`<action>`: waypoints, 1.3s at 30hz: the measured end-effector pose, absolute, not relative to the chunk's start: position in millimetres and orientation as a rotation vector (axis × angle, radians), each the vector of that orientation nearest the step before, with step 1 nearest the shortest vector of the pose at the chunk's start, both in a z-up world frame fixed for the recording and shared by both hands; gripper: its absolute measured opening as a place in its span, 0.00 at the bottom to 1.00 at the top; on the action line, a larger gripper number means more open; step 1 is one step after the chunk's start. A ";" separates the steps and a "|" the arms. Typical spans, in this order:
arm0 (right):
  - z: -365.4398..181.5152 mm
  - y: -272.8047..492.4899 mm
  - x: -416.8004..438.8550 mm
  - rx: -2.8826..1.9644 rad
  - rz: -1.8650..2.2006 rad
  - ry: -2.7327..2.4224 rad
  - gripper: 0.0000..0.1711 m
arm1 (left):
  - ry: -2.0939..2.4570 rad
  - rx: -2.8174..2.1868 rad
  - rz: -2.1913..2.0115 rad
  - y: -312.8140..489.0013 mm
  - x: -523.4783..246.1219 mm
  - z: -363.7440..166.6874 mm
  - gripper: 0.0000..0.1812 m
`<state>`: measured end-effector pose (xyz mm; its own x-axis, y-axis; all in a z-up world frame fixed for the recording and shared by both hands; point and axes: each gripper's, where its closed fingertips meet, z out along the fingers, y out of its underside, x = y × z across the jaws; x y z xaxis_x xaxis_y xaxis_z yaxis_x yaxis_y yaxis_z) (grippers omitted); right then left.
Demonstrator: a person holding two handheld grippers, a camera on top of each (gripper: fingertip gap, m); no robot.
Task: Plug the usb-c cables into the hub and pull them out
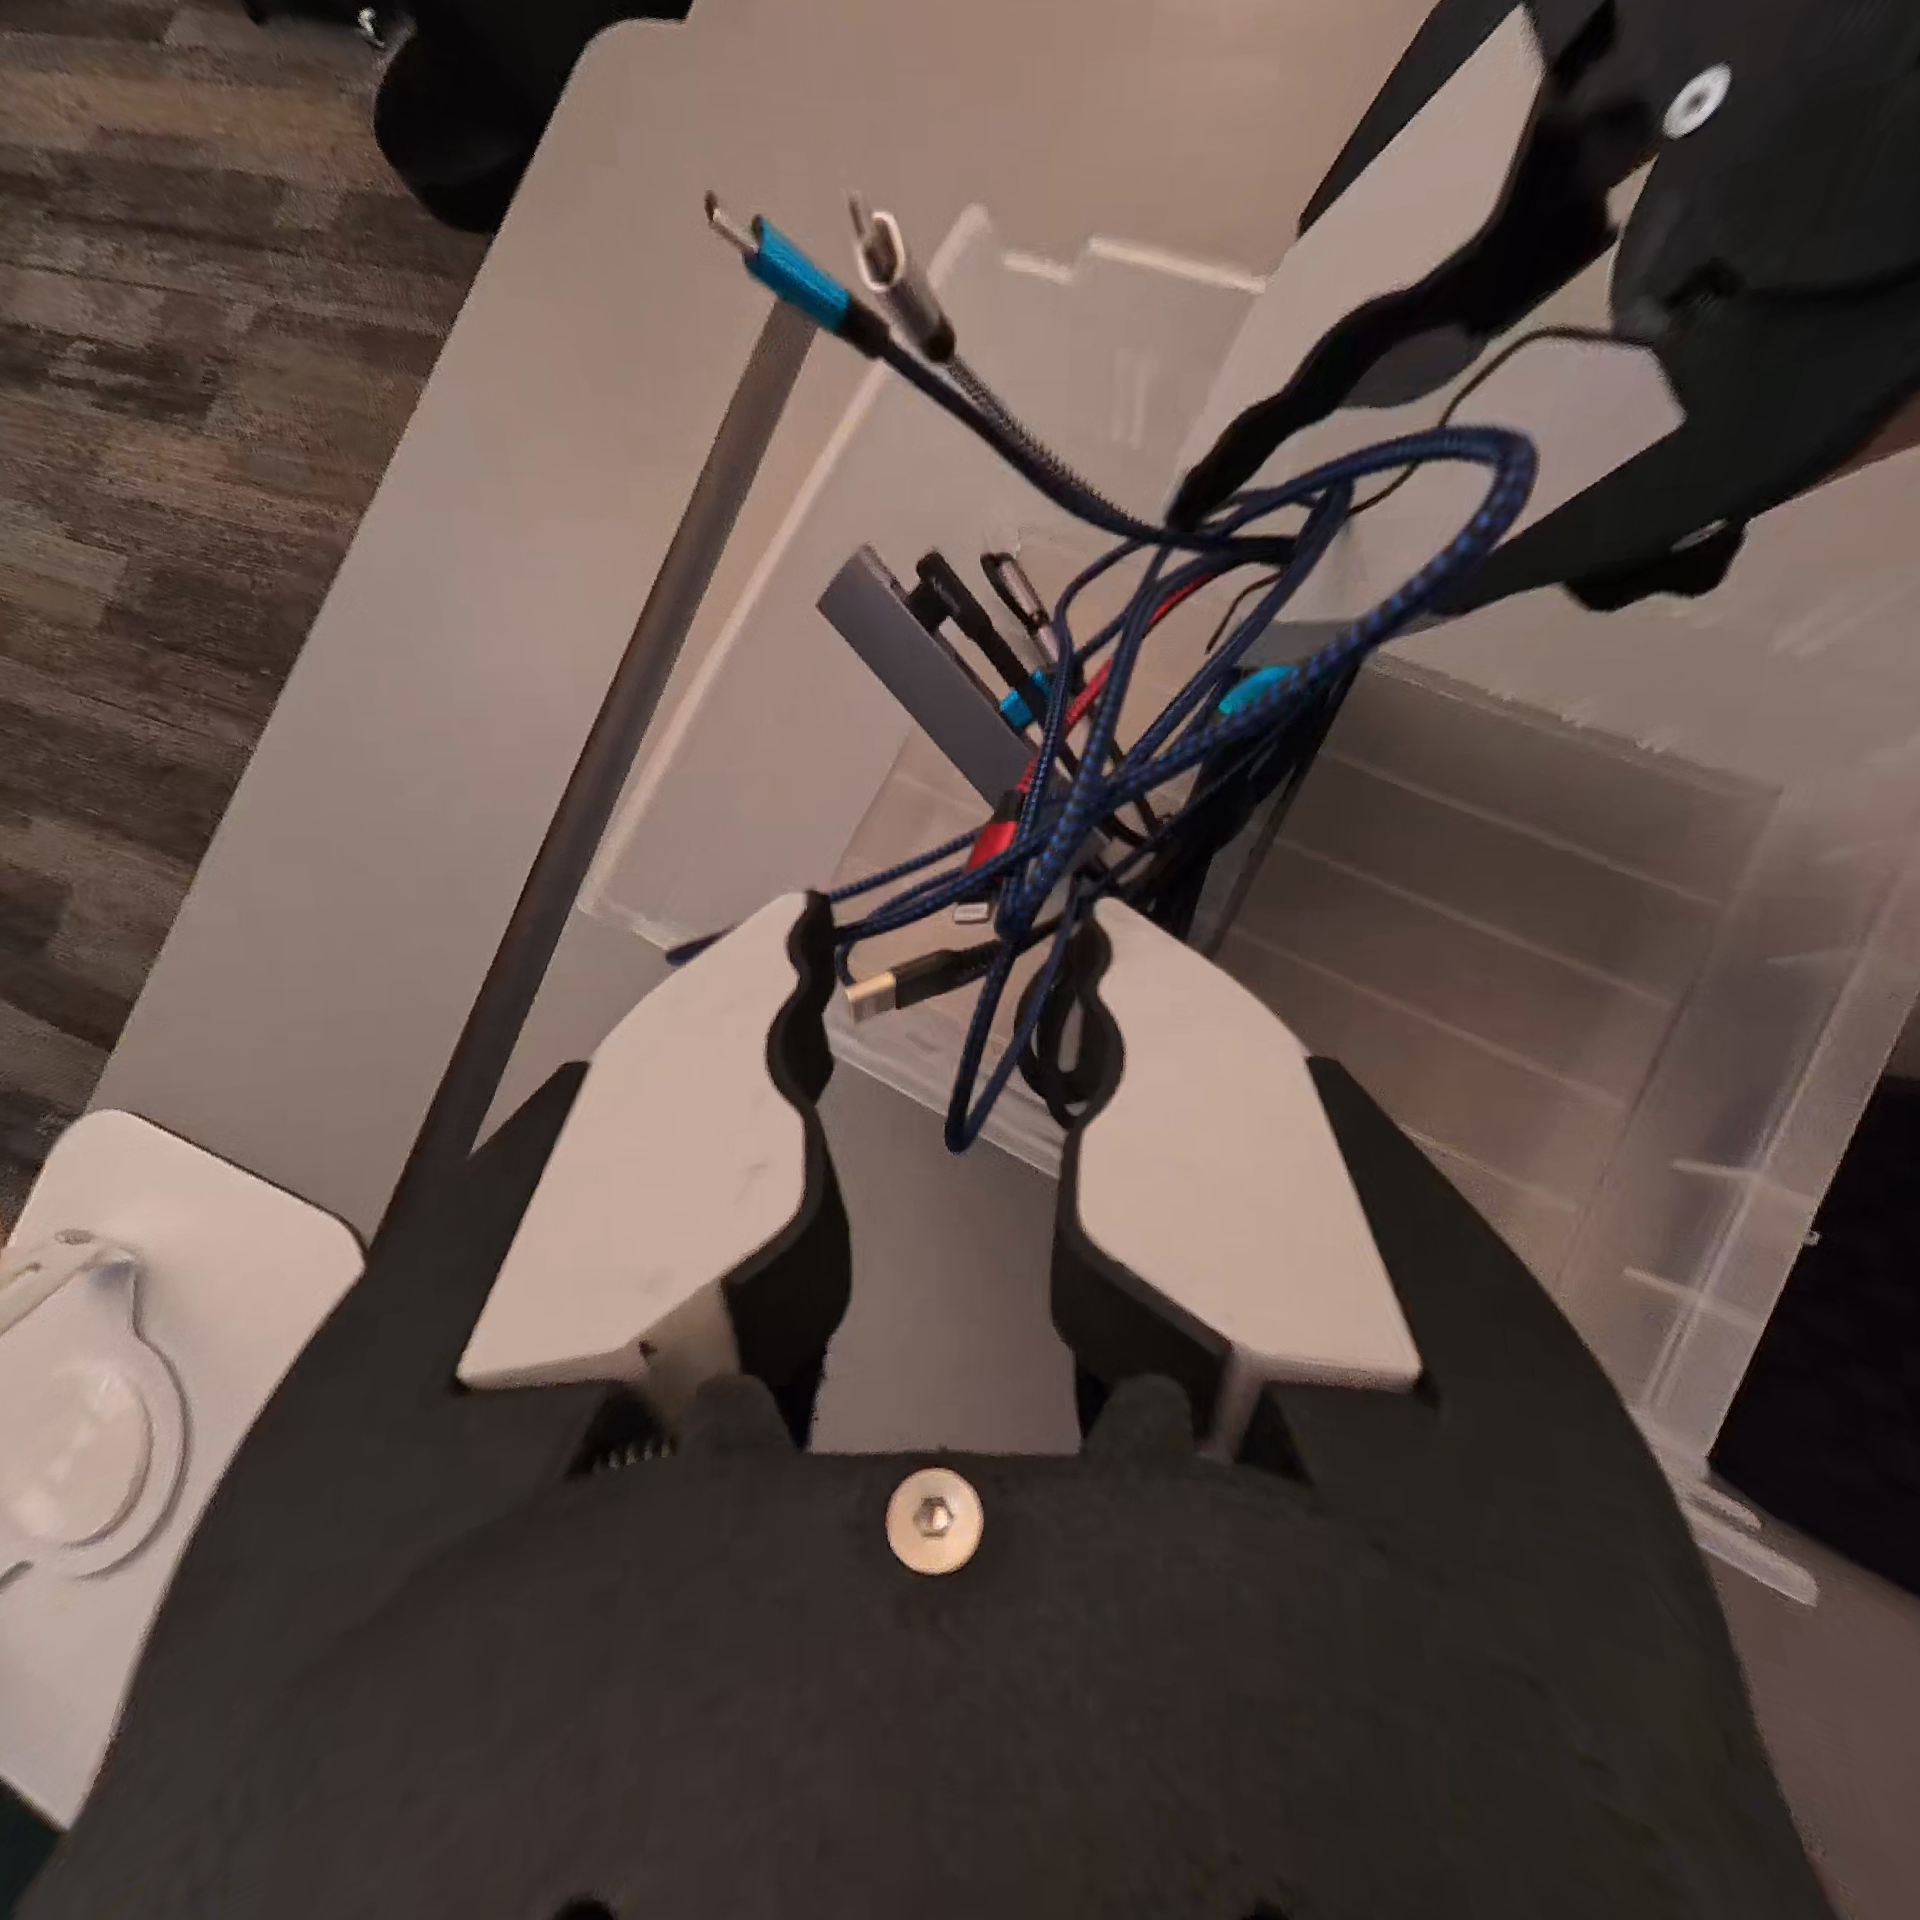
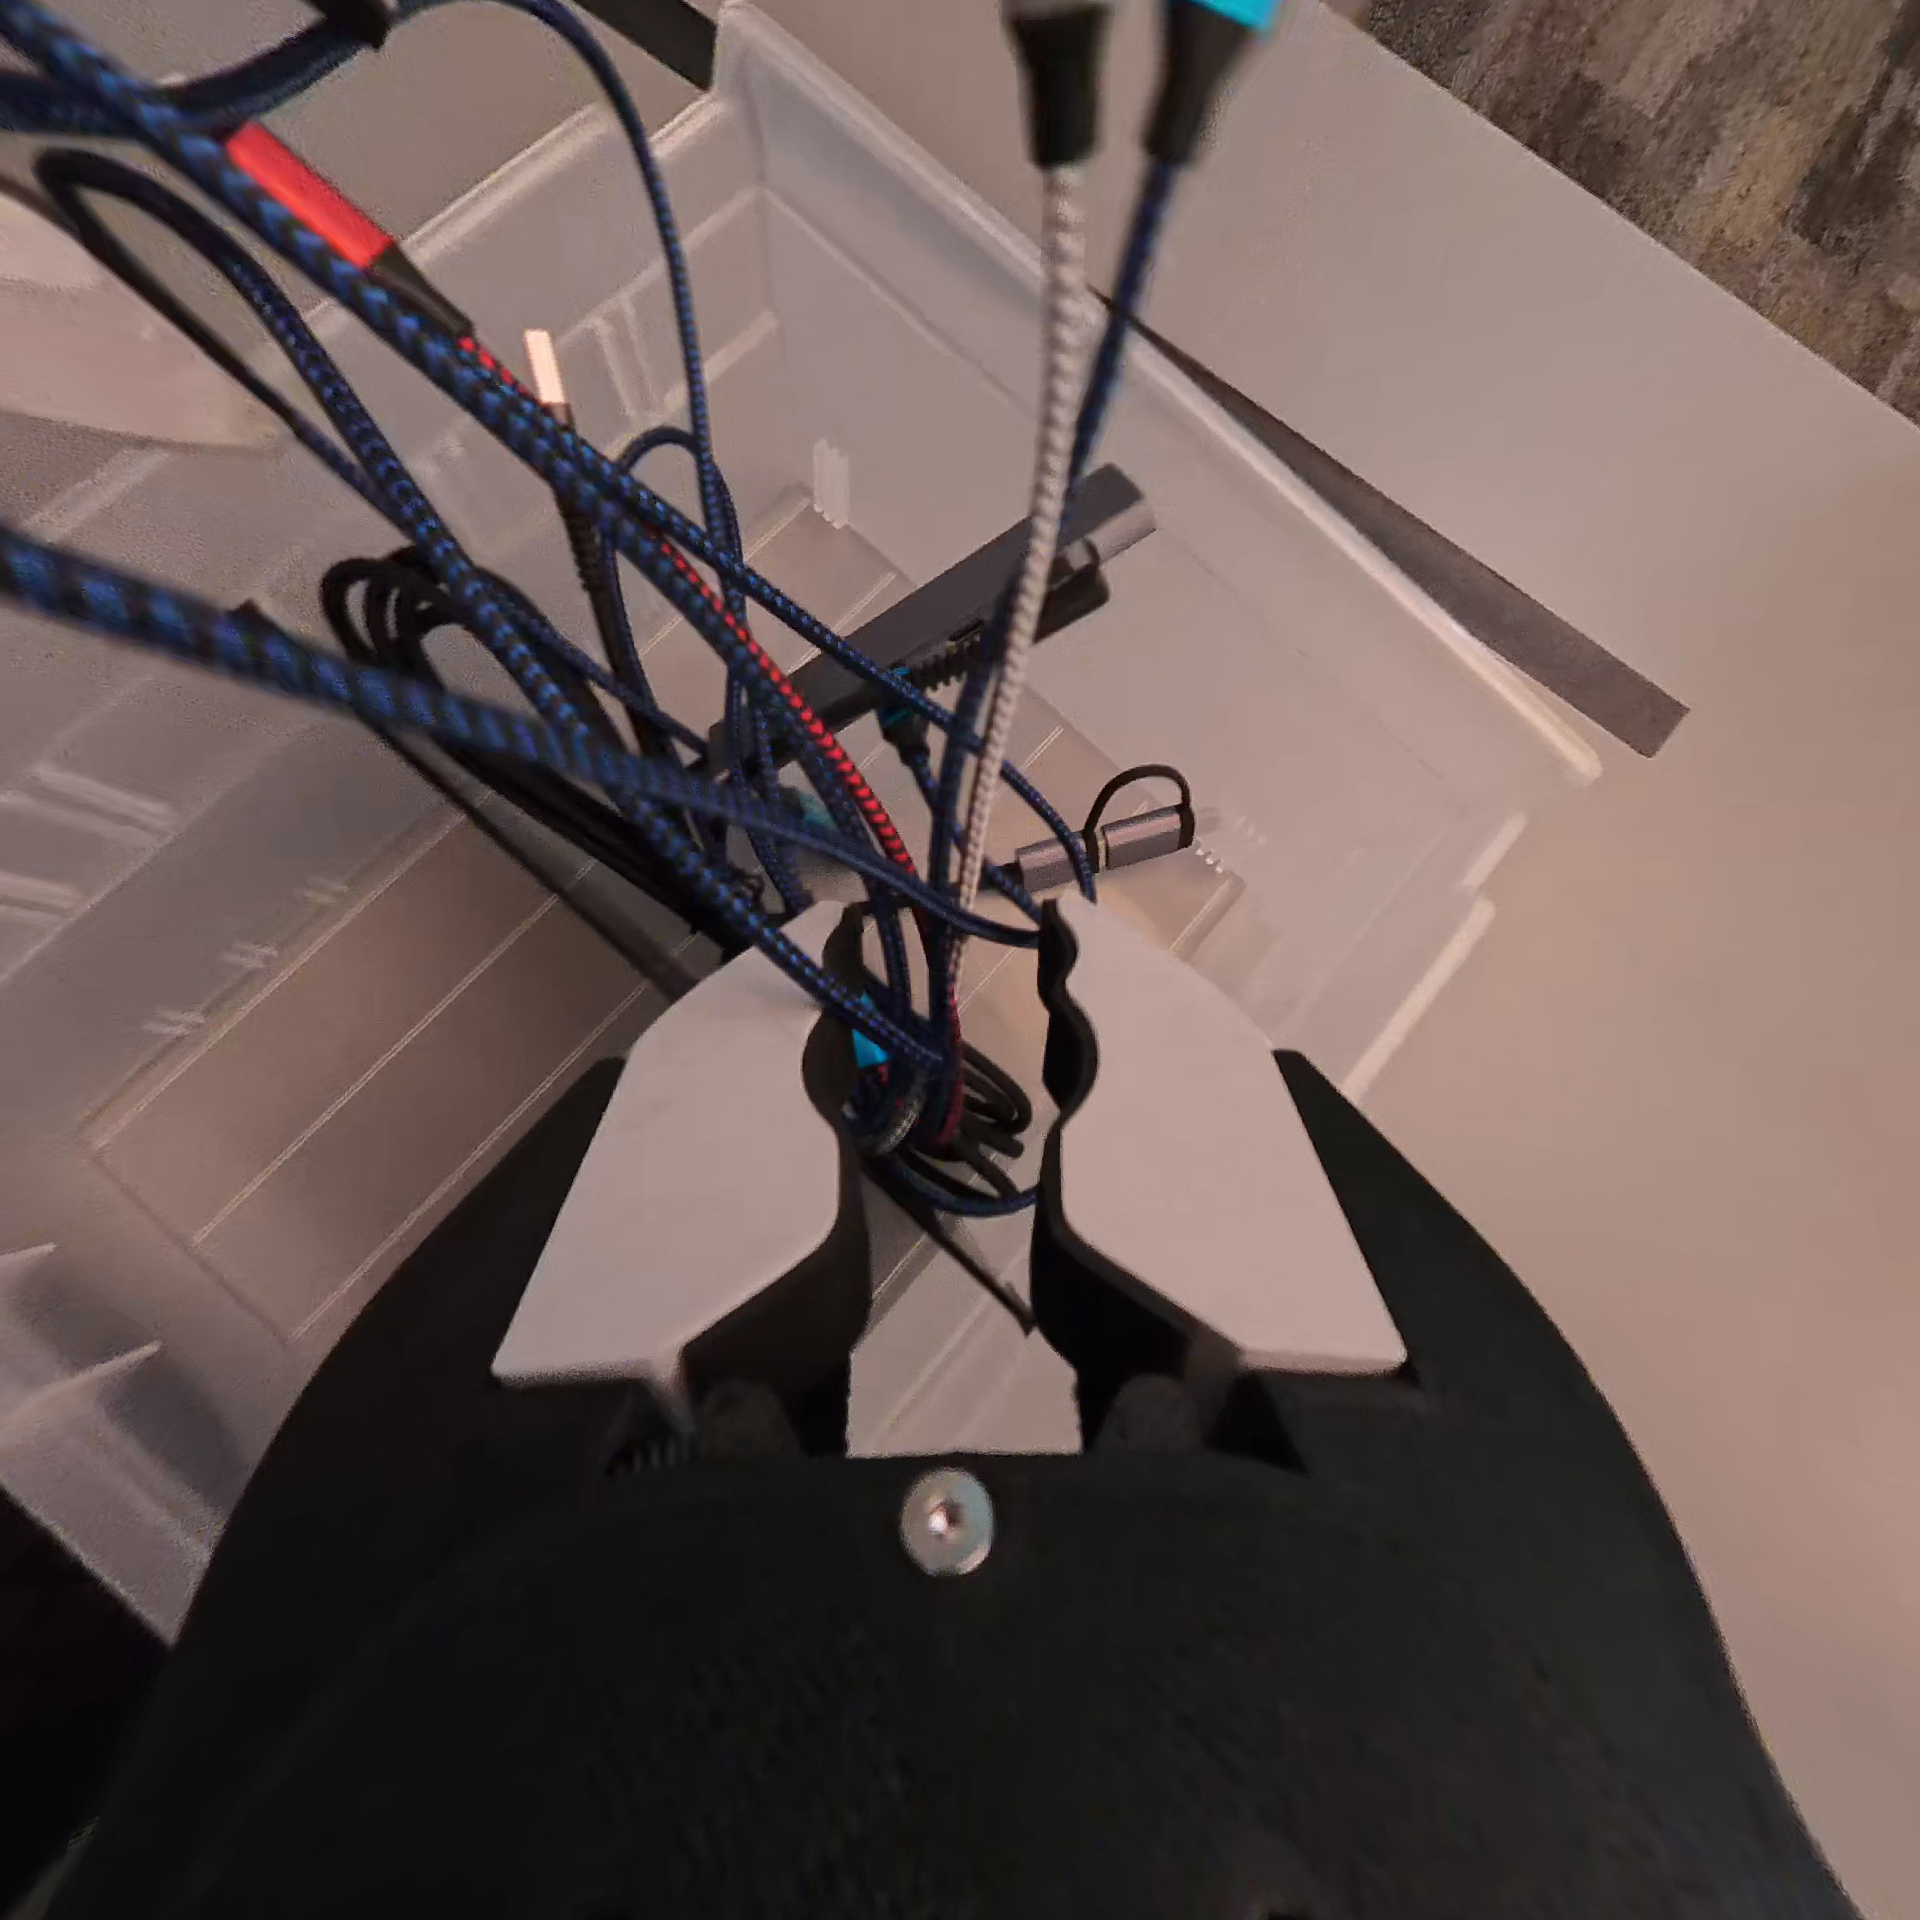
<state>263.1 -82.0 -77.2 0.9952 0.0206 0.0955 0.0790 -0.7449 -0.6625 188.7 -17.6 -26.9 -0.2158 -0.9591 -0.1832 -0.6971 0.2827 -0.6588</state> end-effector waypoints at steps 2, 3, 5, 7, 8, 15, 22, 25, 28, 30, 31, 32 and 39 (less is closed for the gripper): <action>-71.1 -87.0 262.1 -2.403 -0.123 -0.061 0.20 | 1.969 -1.508 -0.638 -19.1 182.2 -27.5 0.31; -67.2 -89.3 265.1 -2.401 -0.163 -0.052 0.23 | 1.953 -1.526 -0.676 -20.6 178.5 -25.6 0.34; -58.3 -92.6 273.3 -2.390 -0.270 -0.043 0.32 | 1.909 -1.541 -0.762 -22.2 169.4 -17.4 0.40; -53.3 -95.7 262.1 -2.392 -0.195 -0.076 0.42 | 1.855 -1.523 -0.817 -20.2 156.0 -6.1 0.42; -48.6 -96.3 261.6 -2.377 -0.194 -0.064 0.42 | 1.826 -1.504 -0.828 -17.9 147.8 -0.1 0.42; -23.6 -113.3 260.1 -2.346 -0.243 -0.022 0.46 | 1.666 -1.435 -0.849 -5.8 74.9 35.0 0.41; 46.3 -108.5 243.2 -2.123 -0.452 -0.076 0.46 | 1.566 -1.387 -0.788 9.6 -9.4 86.1 0.41; 93.4 -97.0 220.9 -1.917 -0.494 -0.116 0.46 | 1.409 -1.366 -0.697 43.2 -63.5 123.8 0.41; 135.0 -84.4 184.9 -1.700 -0.434 -0.174 0.46 | 1.190 -1.413 -0.572 95.7 -138.3 143.2 0.33; 150.4 -76.5 161.4 -1.605 -0.386 -0.212 0.46 | 1.141 -1.513 -0.495 128.1 -188.9 125.5 0.34; 154.1 -72.0 151.9 -1.577 -0.375 -0.228 0.46 | 1.154 -1.616 -0.449 143.4 -212.1 110.6 0.33; 155.4 -66.8 144.4 -1.563 -0.377 -0.244 0.46 | 1.159 -1.743 -0.391 157.9 -235.8 93.9 0.32; 131.9 -32.2 117.5 -1.659 -0.474 -0.356 0.47 | 1.084 -2.589 -0.296 190.0 -346.6 -36.3 0.31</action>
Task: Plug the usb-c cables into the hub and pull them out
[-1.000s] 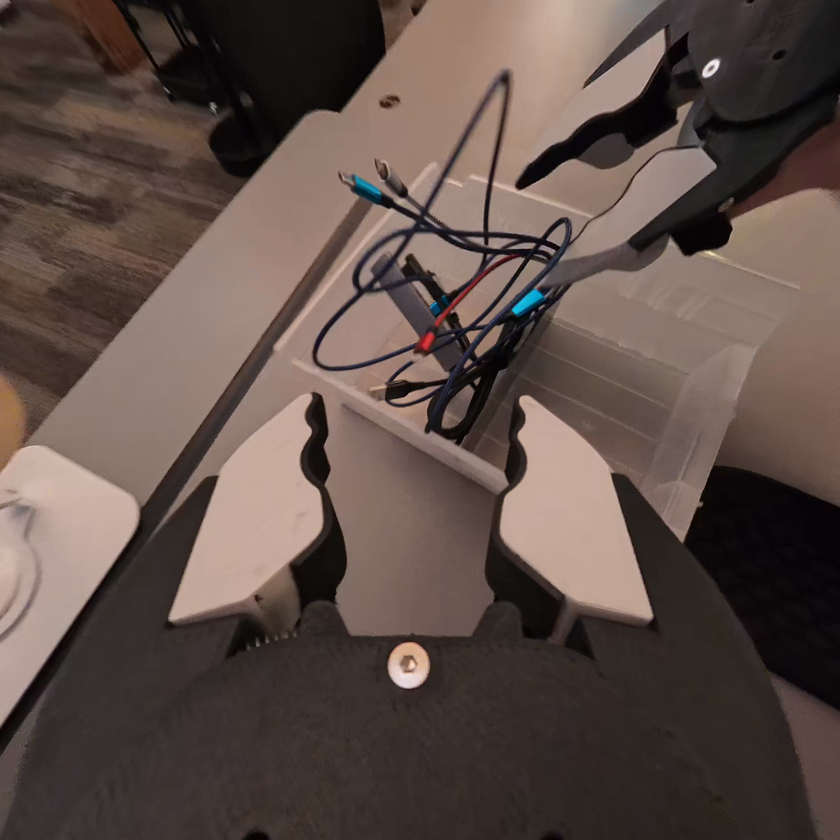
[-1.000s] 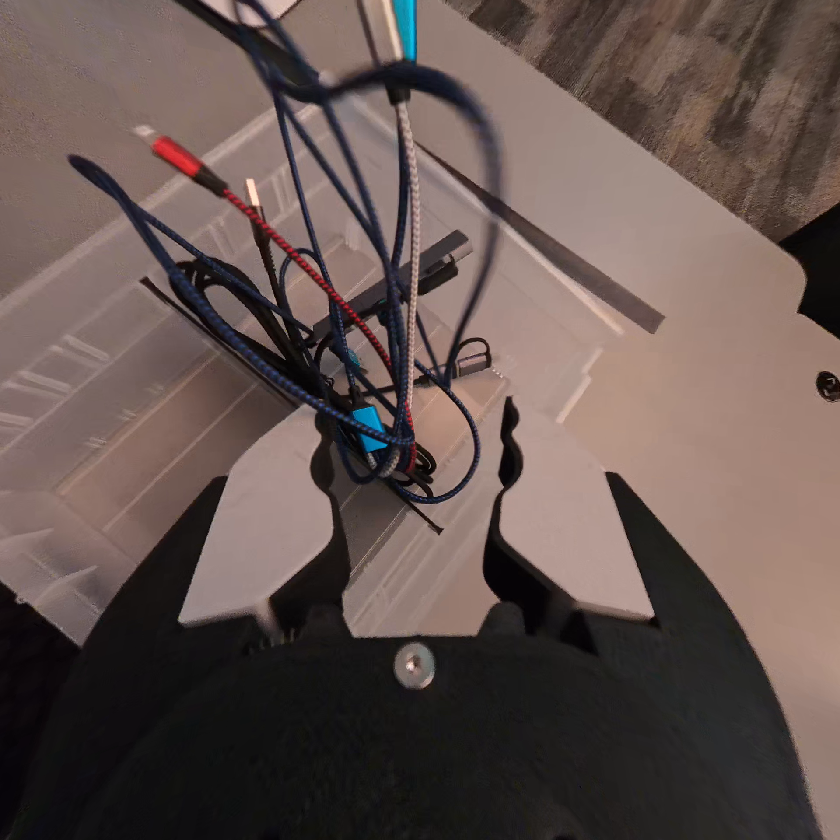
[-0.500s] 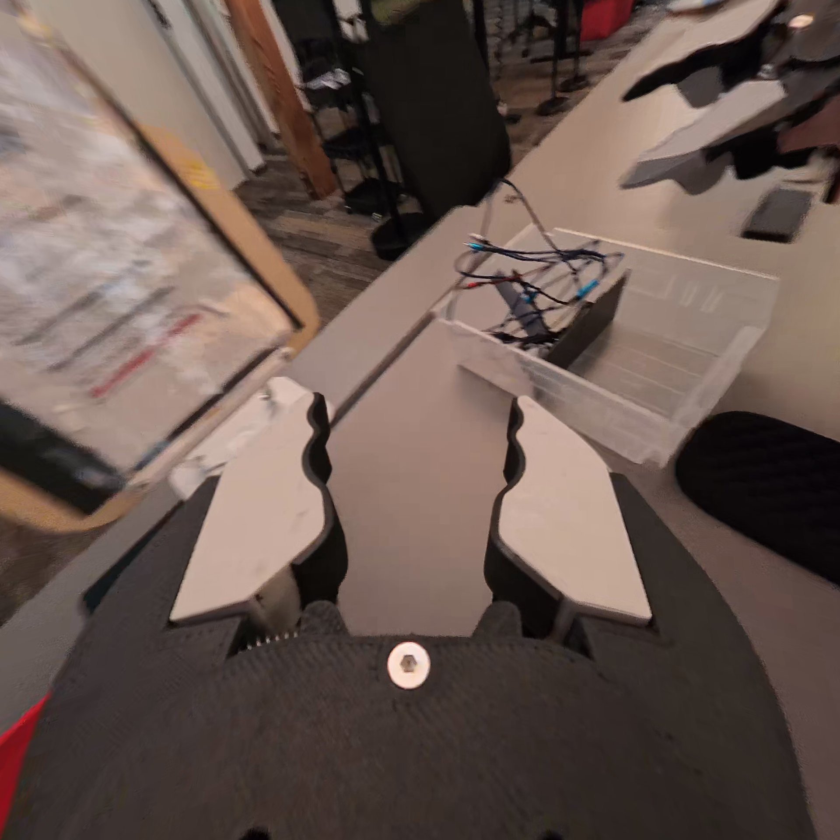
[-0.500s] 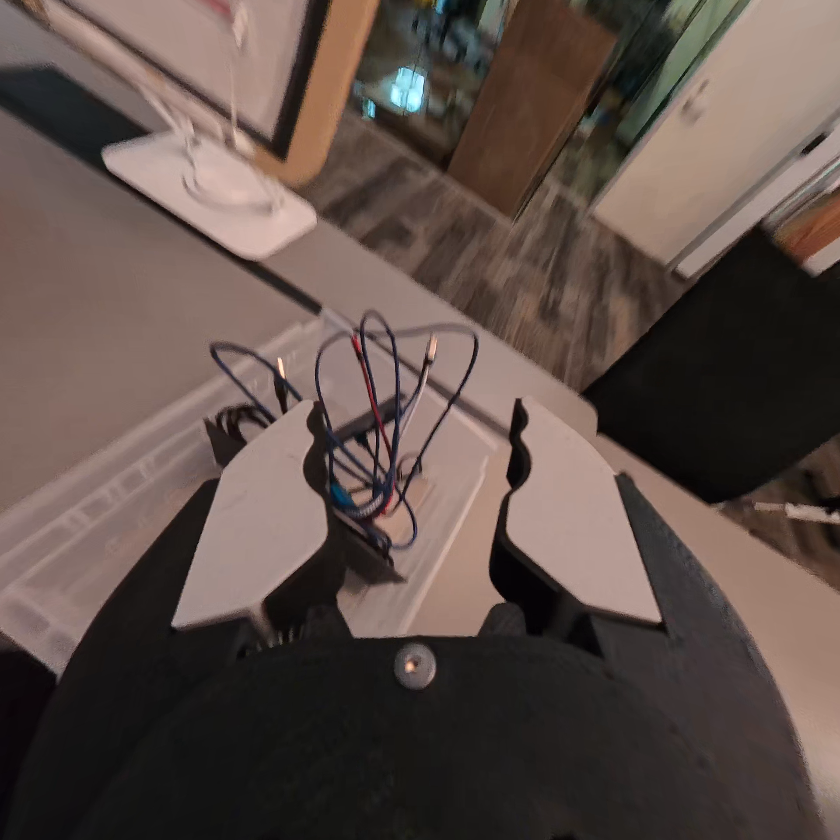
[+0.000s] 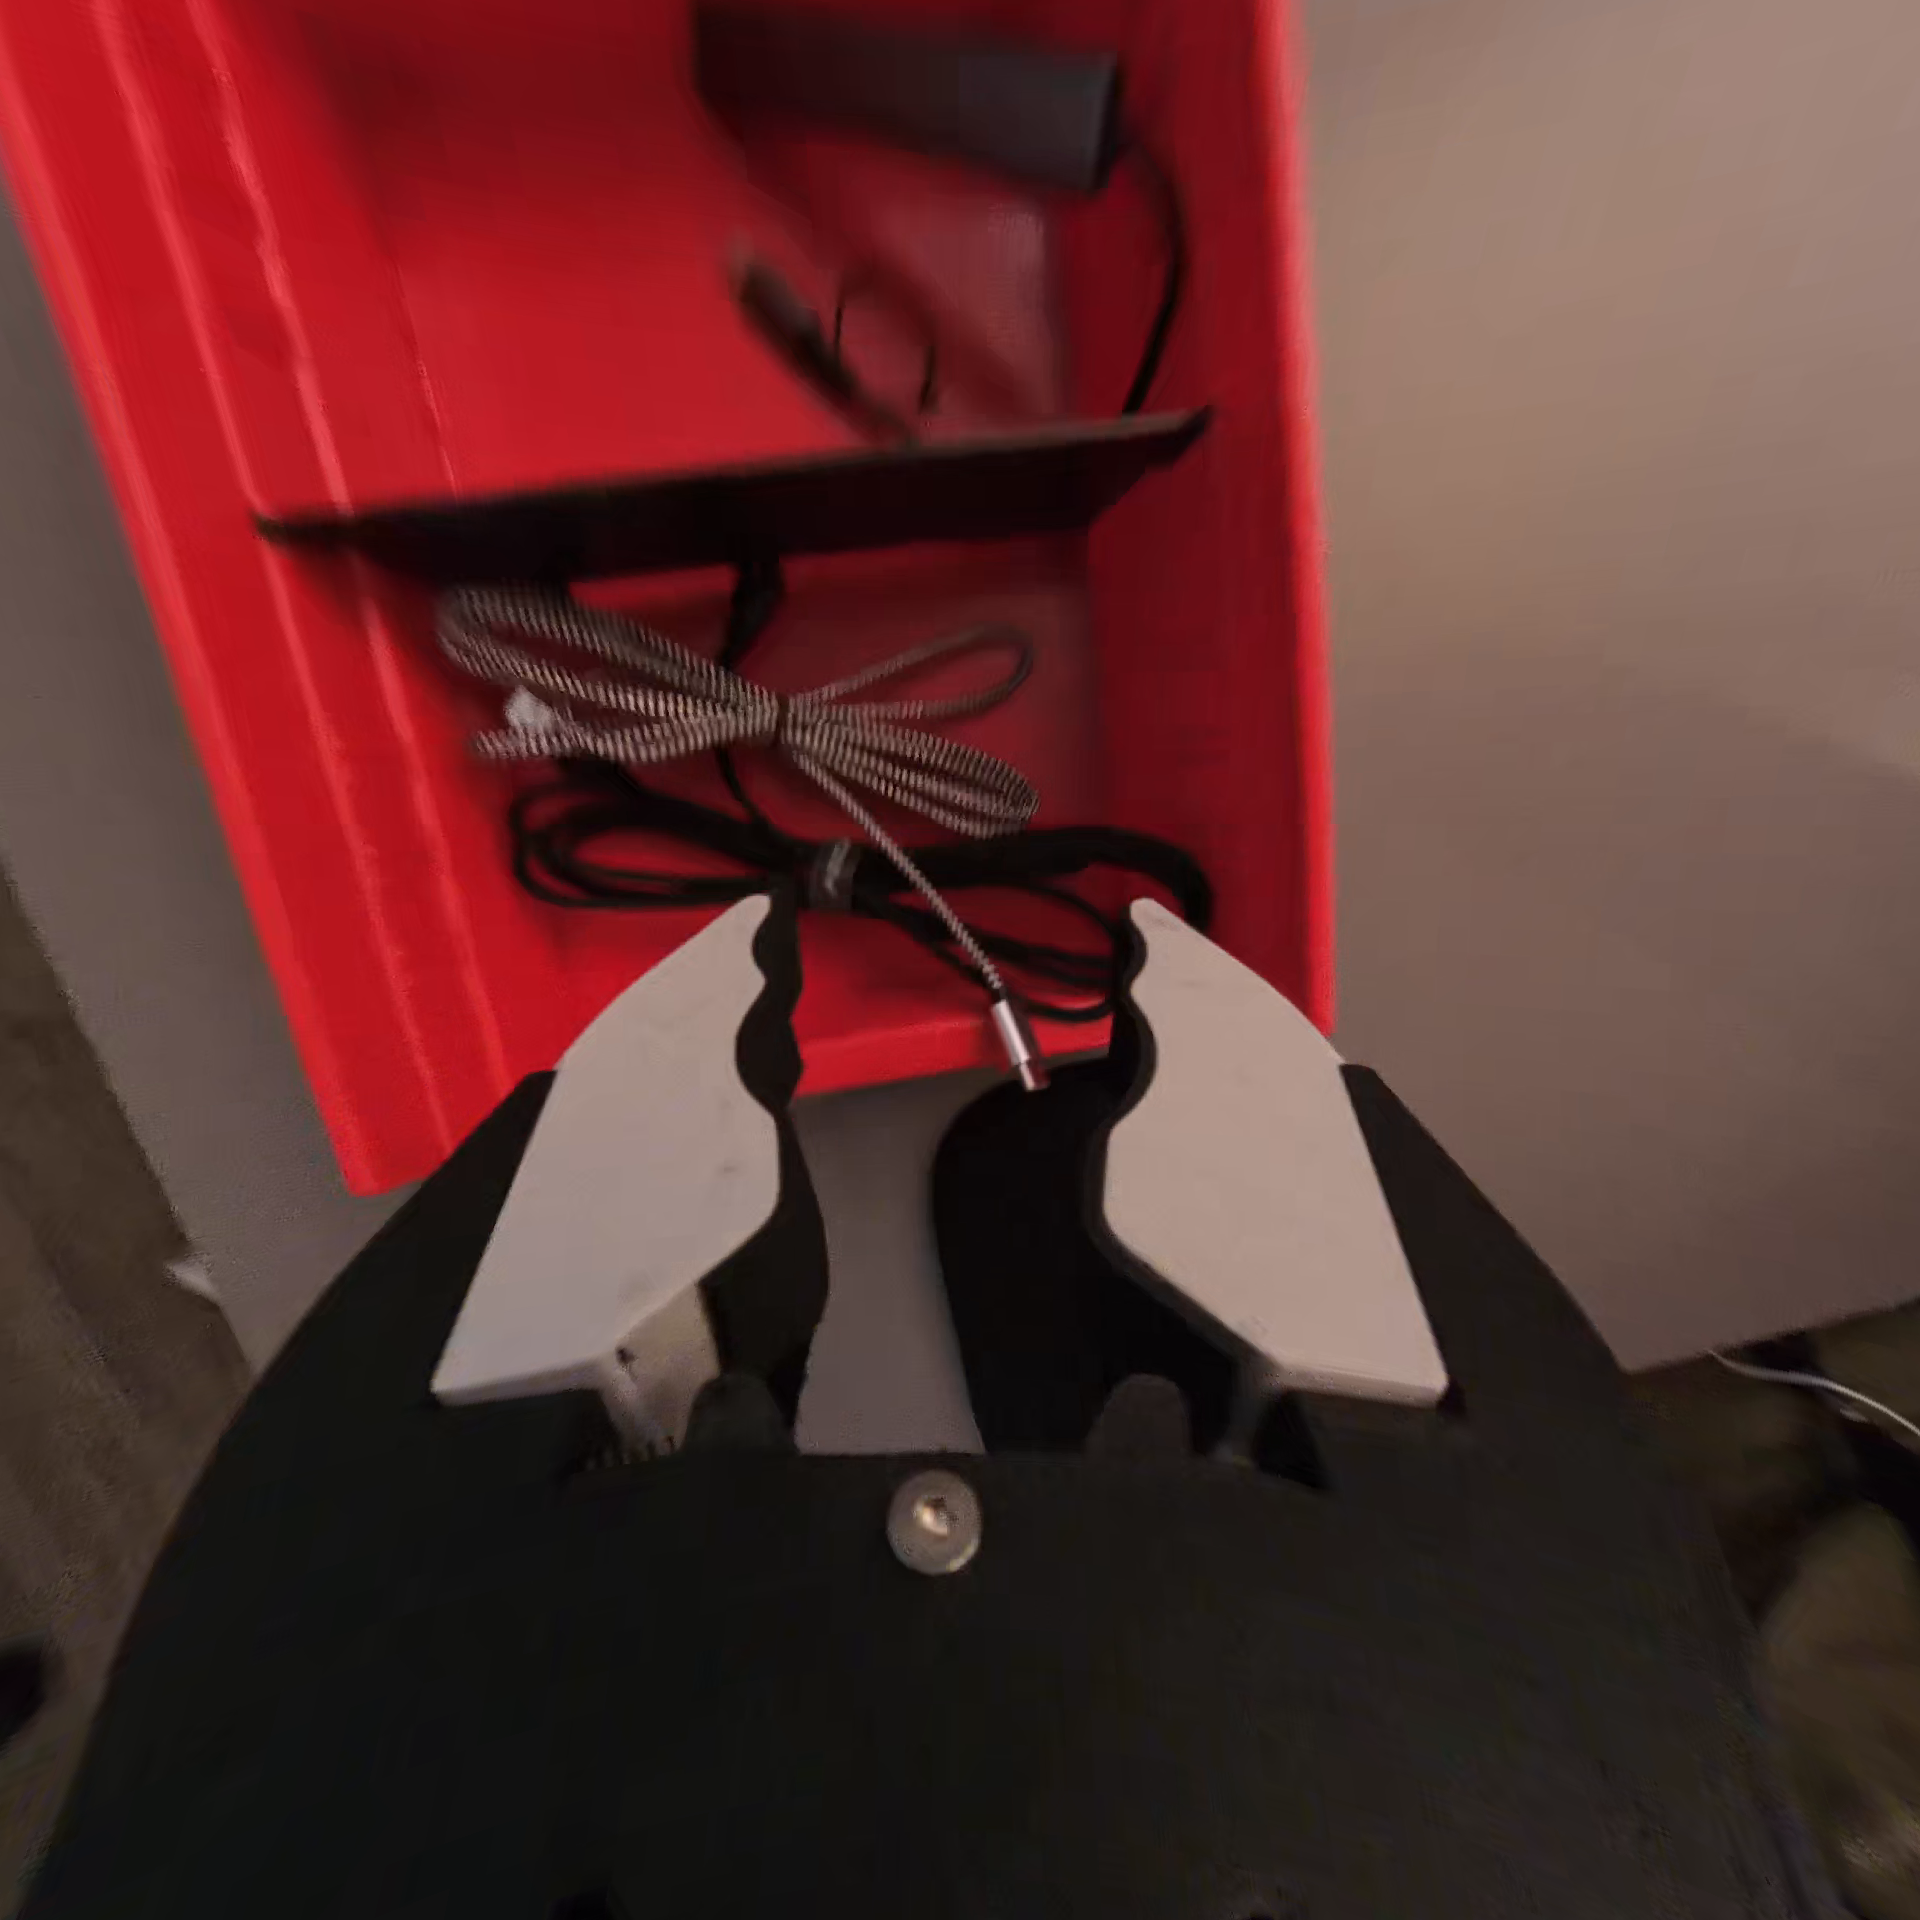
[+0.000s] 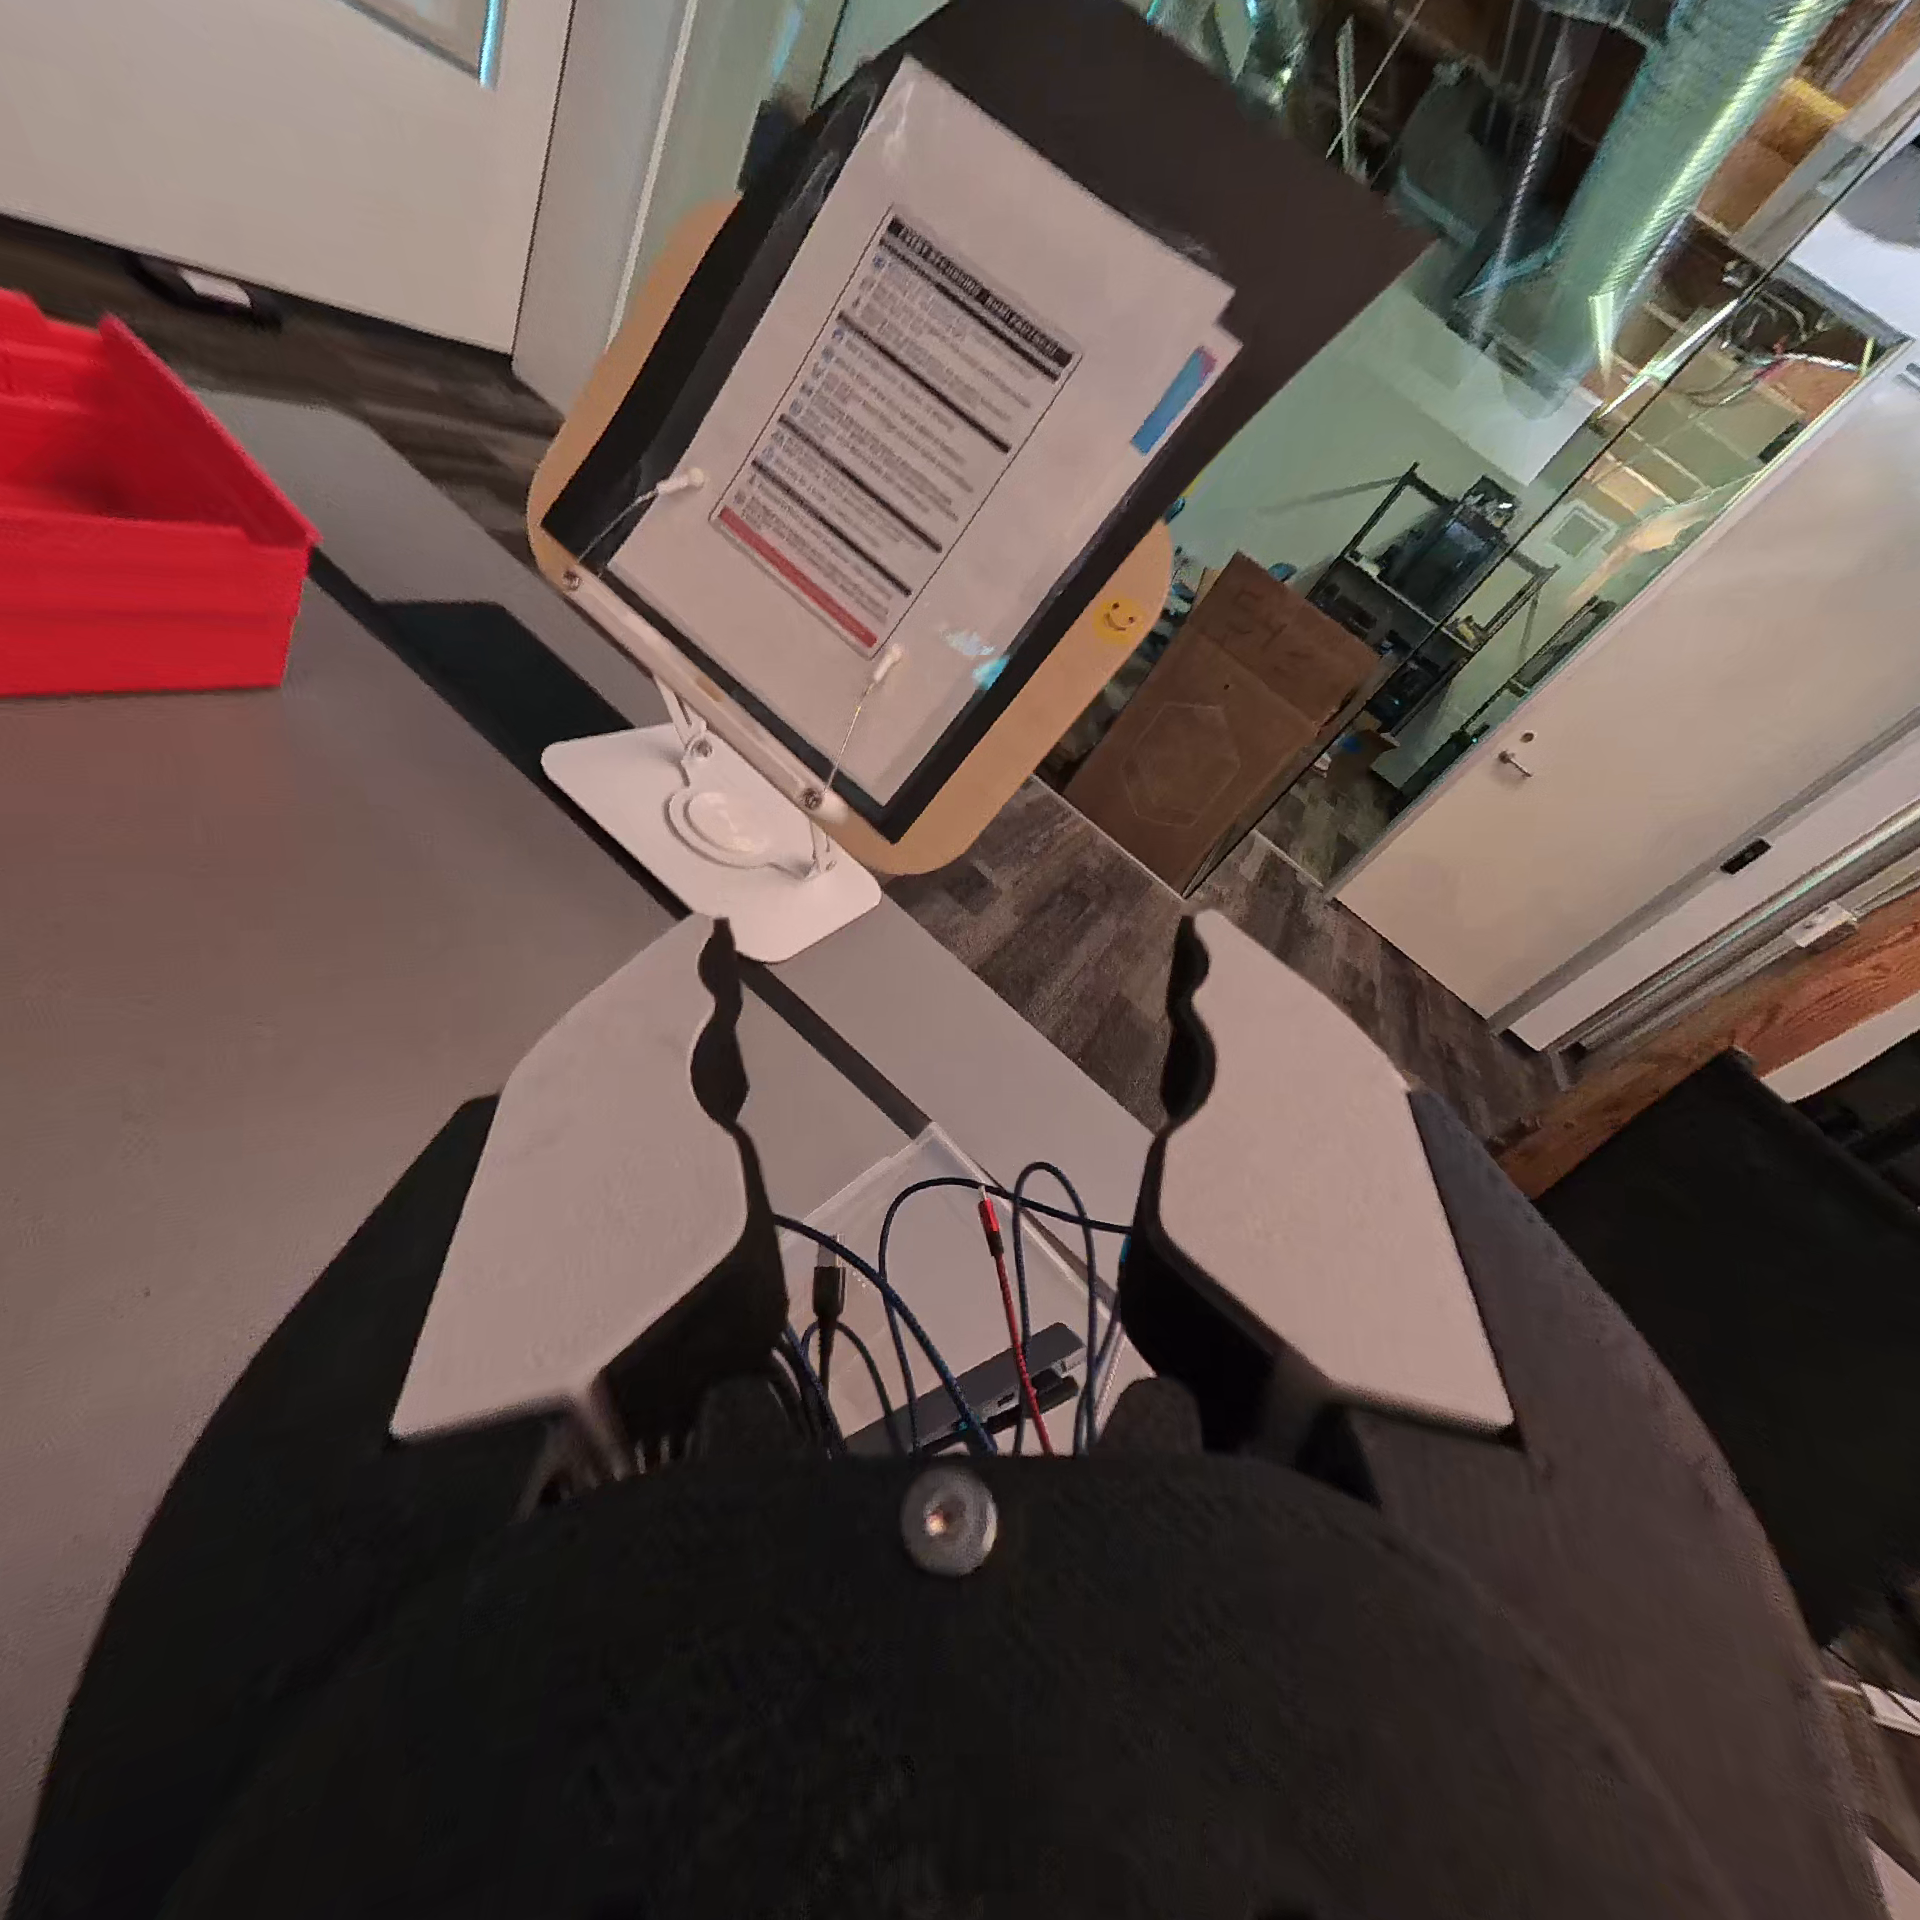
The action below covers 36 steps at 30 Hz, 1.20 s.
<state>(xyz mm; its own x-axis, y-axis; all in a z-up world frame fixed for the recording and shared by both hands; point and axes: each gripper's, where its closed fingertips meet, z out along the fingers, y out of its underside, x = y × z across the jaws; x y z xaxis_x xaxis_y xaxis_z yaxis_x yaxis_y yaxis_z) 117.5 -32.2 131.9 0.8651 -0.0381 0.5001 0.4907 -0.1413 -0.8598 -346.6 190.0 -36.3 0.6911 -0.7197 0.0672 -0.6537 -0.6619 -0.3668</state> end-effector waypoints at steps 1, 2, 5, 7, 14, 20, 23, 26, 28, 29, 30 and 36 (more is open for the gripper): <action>127.8 -29.2 115.9 -1.675 -0.480 -0.365 0.47 | 1.079 -2.670 -0.297 191.9 -352.7 -49.6 0.31; 123.9 -26.7 114.5 -1.690 -0.485 -0.376 0.47 | 1.073 -2.731 -0.296 195.2 -356.9 -61.0 0.31; 116.8 -23.0 113.5 -1.718 -0.505 -0.390 0.48 | 1.066 -2.848 -0.390 199.7 -357.7 -88.3 0.30; 113.7 -22.8 113.6 -1.730 -0.511 -0.394 0.48 | 1.034 -2.900 -0.391 207.1 -362.0 -102.8 0.30; 106.8 -25.7 121.5 -1.760 -0.564 -0.413 0.47 | 0.749 -2.969 -0.468 236.3 -365.2 -120.8 0.28; 104.6 -27.5 122.4 -1.767 -0.575 -0.440 0.47 | 0.720 -2.965 -0.437 243.5 -363.9 -125.3 0.29; 102.0 -28.2 123.8 -1.778 -0.604 -0.460 0.47 | 0.596 -2.953 -0.453 256.3 -363.6 -128.0 0.22; 97.2 -28.5 127.3 -1.802 -0.651 -0.483 0.47 | 0.508 -2.945 -0.489 265.2 -364.1 -131.7 0.17; 94.1 -28.1 128.9 -1.815 -0.665 -0.492 0.47 | 0.491 -2.936 -0.494 268.9 -363.9 -134.4 0.18; 92.7 -28.0 129.8 -1.823 -0.670 -0.493 0.47 | 0.478 -2.937 -0.489 270.3 -364.3 -136.2 0.20; 91.3 -27.9 130.7 -1.830 -0.677 -0.496 0.47 | 0.463 -2.946 -0.491 270.5 -364.4 -138.5 0.22; 80.4 -26.7 133.0 -1.877 -0.738 -0.549 0.47 | 0.431 -2.986 -0.617 267.0 -357.8 -144.0 0.14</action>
<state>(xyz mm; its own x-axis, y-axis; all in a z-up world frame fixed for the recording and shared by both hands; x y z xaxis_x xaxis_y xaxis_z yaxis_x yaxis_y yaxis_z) 133.0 -26.7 80.4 0.7105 0.0462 0.7022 0.6592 -0.3929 -0.6412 -357.8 267.0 -144.0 0.8807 -0.2838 0.3793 -0.2590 -0.9589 -0.1160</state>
